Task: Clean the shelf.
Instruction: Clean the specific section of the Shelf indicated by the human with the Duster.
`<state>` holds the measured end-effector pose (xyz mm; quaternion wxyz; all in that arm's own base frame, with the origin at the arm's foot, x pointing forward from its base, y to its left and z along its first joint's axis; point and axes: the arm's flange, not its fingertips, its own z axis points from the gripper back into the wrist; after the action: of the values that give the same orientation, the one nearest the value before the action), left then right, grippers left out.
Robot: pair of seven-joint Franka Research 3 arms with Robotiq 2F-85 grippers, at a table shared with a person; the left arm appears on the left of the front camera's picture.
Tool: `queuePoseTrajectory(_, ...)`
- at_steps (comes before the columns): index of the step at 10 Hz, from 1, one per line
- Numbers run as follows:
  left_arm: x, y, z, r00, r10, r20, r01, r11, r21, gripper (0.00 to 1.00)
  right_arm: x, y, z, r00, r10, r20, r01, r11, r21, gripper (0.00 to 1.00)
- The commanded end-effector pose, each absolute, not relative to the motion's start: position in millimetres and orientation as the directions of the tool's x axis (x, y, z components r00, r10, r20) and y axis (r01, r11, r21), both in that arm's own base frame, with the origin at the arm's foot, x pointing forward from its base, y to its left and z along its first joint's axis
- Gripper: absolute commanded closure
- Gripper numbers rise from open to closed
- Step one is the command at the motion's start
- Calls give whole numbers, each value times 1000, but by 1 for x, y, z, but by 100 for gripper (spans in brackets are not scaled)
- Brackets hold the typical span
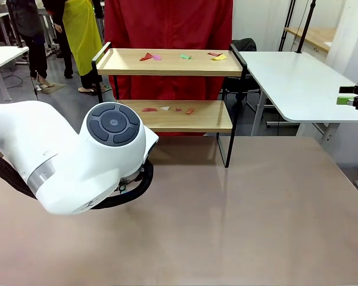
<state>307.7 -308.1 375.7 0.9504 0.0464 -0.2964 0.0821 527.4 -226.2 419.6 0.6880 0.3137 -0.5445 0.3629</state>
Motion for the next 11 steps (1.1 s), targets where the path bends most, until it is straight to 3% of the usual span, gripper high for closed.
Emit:
queuePoseTrajectory(1, 304, -303, 385, 794, 75, 603, -55, 997, -52, 87, 528, -225, 421, 140, 159, 977, -842, 539, 33, 0)
queuePoseTrajectory(5, 286, -271, 393, 810, -7, 586, 106, 985, -135, 87, 528, -225, 421, 140, 159, 977, -842, 539, 33, 0)
queuePoseTrajectory(11, 284, -207, 397, 751, -340, 567, 516, 837, -182, 87, 528, -225, 421, 140, 159, 977, -842, 539, 33, 0)
